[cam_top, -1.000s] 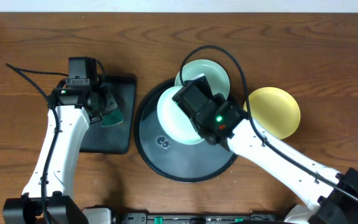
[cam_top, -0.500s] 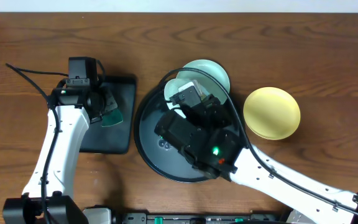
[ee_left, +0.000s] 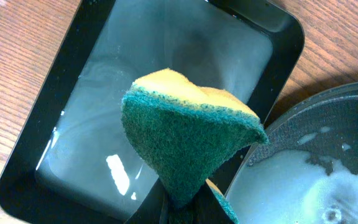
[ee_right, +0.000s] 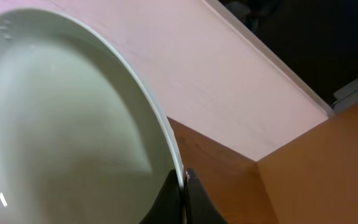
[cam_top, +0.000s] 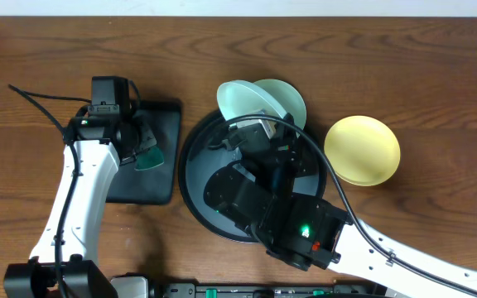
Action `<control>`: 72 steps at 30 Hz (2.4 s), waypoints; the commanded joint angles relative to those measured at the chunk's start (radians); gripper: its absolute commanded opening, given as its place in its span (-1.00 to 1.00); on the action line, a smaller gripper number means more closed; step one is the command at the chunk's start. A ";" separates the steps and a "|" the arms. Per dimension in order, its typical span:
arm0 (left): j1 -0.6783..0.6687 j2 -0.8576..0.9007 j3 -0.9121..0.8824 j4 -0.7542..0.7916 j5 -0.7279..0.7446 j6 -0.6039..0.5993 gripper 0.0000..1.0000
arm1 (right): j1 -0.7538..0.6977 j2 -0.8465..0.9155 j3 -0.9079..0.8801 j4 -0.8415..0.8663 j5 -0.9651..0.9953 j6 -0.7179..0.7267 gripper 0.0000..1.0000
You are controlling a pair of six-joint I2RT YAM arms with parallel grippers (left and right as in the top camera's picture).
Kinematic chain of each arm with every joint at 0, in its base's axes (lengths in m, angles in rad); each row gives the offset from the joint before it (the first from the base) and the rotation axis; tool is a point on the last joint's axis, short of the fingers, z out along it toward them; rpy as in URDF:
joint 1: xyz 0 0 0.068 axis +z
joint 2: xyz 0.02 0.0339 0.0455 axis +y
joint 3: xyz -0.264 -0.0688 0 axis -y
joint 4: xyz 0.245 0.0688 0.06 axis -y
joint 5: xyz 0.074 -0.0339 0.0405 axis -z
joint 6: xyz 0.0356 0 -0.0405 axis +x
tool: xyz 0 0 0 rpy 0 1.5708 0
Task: Clean dirty plates on tray and stack at the side
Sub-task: 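Lift the mint-green plate with the right gripper toward the yellow plate, then lower the mint-green plate onto the yellow plate and release it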
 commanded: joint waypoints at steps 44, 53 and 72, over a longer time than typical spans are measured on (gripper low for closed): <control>0.004 -0.003 0.011 -0.002 -0.001 -0.005 -0.85 | -1.263 0.084 -0.039 -0.353 -1.166 0.252 -0.98; 0.004 -0.003 0.011 0.002 -0.001 -0.005 -0.85 | -1.274 0.171 -0.162 -0.256 -1.065 0.259 -0.97; 0.004 -0.003 0.011 0.002 -0.001 -0.005 -0.85 | -1.131 0.266 0.038 -0.109 -1.541 0.056 -0.04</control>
